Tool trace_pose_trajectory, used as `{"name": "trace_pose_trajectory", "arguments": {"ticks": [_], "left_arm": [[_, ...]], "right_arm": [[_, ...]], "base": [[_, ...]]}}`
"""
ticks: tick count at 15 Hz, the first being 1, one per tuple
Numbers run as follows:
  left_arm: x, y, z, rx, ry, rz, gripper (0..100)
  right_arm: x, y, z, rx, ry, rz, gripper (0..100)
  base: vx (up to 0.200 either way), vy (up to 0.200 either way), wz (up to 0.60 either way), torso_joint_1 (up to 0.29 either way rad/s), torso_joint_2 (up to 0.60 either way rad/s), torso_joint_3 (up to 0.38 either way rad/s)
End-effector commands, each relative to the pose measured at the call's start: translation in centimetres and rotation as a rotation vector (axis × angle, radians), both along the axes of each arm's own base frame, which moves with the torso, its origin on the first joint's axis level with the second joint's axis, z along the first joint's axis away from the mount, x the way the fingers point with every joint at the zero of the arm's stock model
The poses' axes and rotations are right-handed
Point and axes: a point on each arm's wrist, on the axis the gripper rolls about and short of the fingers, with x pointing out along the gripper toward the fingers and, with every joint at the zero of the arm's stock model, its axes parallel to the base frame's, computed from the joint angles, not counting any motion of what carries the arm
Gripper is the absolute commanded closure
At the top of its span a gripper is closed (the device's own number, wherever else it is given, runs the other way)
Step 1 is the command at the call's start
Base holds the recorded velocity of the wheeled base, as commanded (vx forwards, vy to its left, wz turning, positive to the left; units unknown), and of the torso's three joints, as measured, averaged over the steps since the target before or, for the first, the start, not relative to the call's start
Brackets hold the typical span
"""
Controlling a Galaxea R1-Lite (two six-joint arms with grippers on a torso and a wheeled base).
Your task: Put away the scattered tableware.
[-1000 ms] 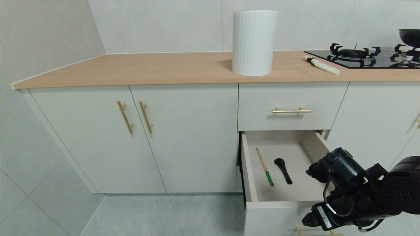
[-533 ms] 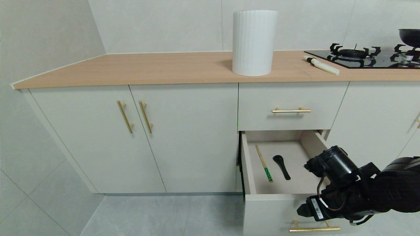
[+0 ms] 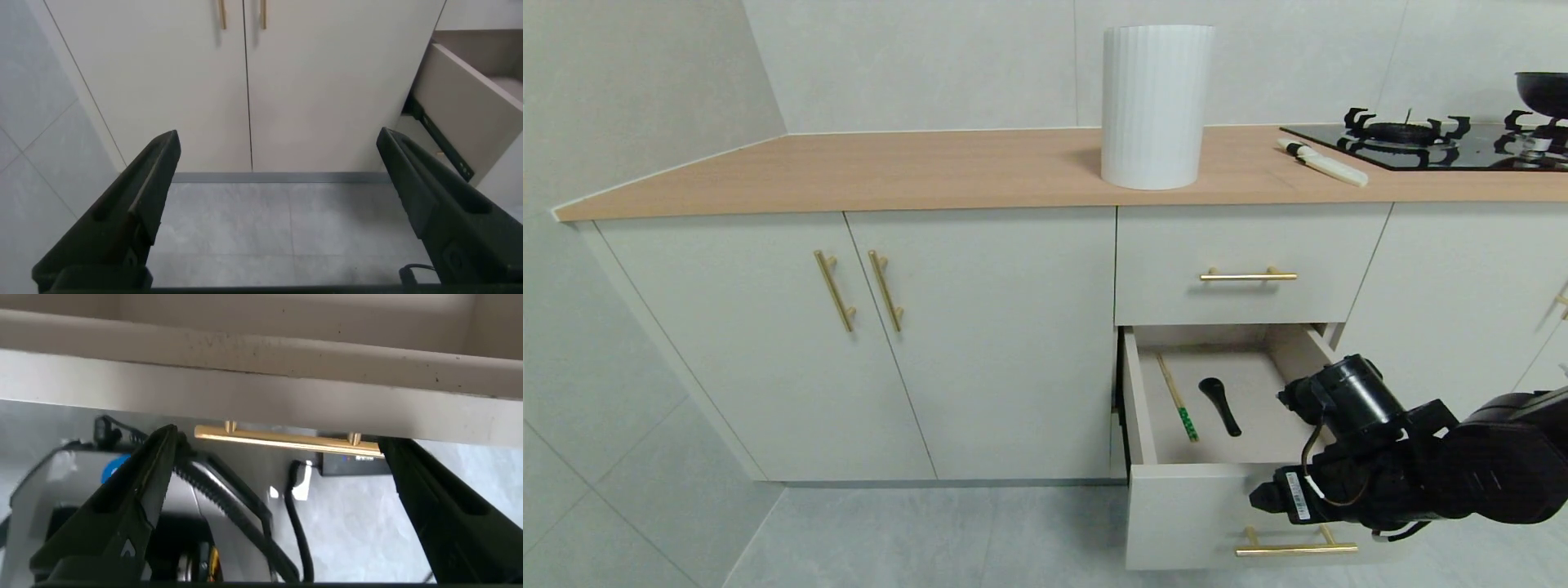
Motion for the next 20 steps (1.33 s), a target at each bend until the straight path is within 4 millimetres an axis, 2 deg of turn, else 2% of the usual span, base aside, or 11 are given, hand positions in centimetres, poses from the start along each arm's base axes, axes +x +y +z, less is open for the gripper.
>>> {"name": "trace_pose_trajectory", "arguments": {"ticks": [1, 7, 8, 9, 12, 16, 20], "left_arm": [[0.0, 0.0, 0.0, 0.000, 0.000, 0.000, 0], [0.0, 0.0, 0.0, 0.000, 0.000, 0.000, 0], [0.0, 0.0, 0.0, 0.000, 0.000, 0.000, 0], [0.0, 0.0, 0.0, 0.000, 0.000, 0.000, 0], [0.0, 0.0, 0.0, 0.000, 0.000, 0.000, 0], [0.0, 0.0, 0.0, 0.000, 0.000, 0.000, 0], [0.0, 0.0, 0.0, 0.000, 0.000, 0.000, 0]], "right_arm": [[0.2, -0.1, 0.0, 0.005, -0.008, -0.007, 0], [4.0, -0.4, -2.0, -0.004, -0.055, -0.025, 0], [5.5, 0.1, -2.2, -0.002, -0.071, -0.024, 0], [6.2, 0.3, -2.1, 0.003, -0.084, -0.026, 0], [6.7, 0.6, -2.2, 0.005, -0.090, -0.026, 0], [9.0, 1.3, -4.9, 0.013, -0.213, -0.075, 0], [10.6, 1.2, -5.9, 0.076, -0.324, -0.119, 0]], "base": [[0.000, 0.000, 0.00, 0.000, 0.00, 0.000], [0.000, 0.000, 0.00, 0.000, 0.00, 0.000], [0.000, 0.000, 0.00, 0.000, 0.00, 0.000], [0.000, 0.000, 0.00, 0.000, 0.00, 0.000], [0.000, 0.000, 0.00, 0.000, 0.00, 0.000], [0.000, 0.000, 0.00, 0.000, 0.00, 0.000], [0.000, 0.000, 0.00, 0.000, 0.00, 0.000]]}}
